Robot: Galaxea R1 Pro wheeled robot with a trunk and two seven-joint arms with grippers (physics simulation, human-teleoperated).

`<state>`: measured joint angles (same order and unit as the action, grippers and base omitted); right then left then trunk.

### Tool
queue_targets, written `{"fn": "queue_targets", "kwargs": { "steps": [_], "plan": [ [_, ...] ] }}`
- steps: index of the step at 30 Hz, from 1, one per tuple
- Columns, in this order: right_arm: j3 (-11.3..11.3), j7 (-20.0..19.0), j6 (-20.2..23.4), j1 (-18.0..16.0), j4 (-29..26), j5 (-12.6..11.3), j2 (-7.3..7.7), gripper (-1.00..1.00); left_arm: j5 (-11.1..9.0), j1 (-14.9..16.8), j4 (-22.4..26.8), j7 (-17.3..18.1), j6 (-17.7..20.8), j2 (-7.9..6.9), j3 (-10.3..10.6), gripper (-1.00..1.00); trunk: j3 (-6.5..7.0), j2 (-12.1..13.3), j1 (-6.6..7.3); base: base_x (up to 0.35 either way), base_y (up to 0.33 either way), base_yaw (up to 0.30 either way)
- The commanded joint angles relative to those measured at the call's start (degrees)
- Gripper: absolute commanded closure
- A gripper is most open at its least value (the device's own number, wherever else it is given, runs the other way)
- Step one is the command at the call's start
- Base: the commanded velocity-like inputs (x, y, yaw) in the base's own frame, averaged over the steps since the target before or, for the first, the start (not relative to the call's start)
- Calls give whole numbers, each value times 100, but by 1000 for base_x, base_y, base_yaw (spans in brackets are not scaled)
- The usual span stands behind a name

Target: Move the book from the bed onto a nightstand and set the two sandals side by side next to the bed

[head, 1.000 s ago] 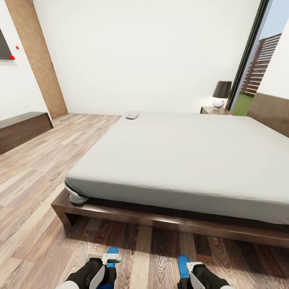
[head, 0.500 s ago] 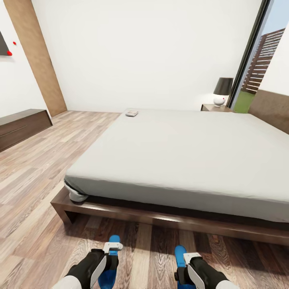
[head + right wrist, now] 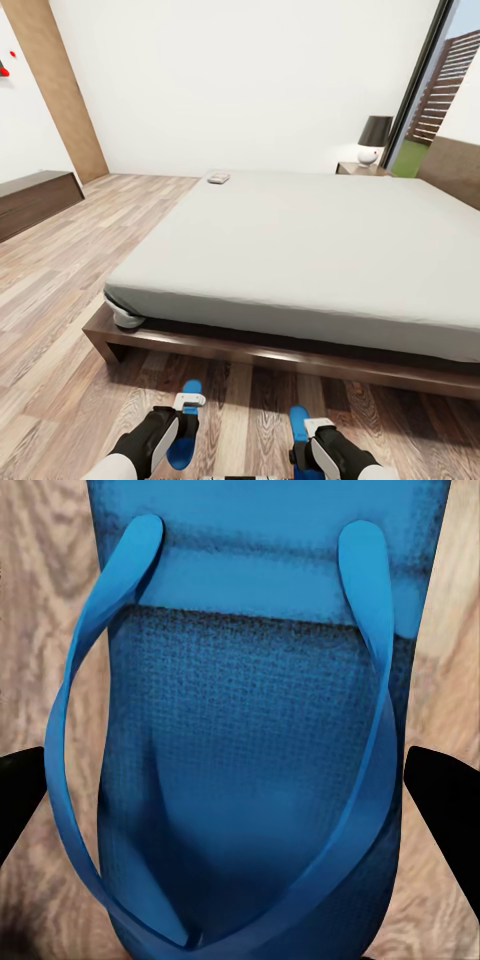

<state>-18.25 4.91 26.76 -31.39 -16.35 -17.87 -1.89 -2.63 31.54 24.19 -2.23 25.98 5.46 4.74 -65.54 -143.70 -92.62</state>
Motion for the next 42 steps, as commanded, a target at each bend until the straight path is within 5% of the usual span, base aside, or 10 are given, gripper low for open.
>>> {"fn": "queue_targets", "kwargs": {
  "steps": [1,28,42],
  "plan": [
    [-44,47,32,-3,-30,-54,1,100,-27,1,12,-22,30,-5,37,100,-28,-4,-1,0,0,0],
    [-113,46,-8,-322,-578,-2,-66,100,-31,1,174,-2,31,-10,62,100,-50,-5,-4,0,0,0],
    [-170,45,-472,-324,-591,-36,-52,100,-27,1,208,-30,30,-23,75,100,-271,-18,-29,0,0,0]
  ]
}}
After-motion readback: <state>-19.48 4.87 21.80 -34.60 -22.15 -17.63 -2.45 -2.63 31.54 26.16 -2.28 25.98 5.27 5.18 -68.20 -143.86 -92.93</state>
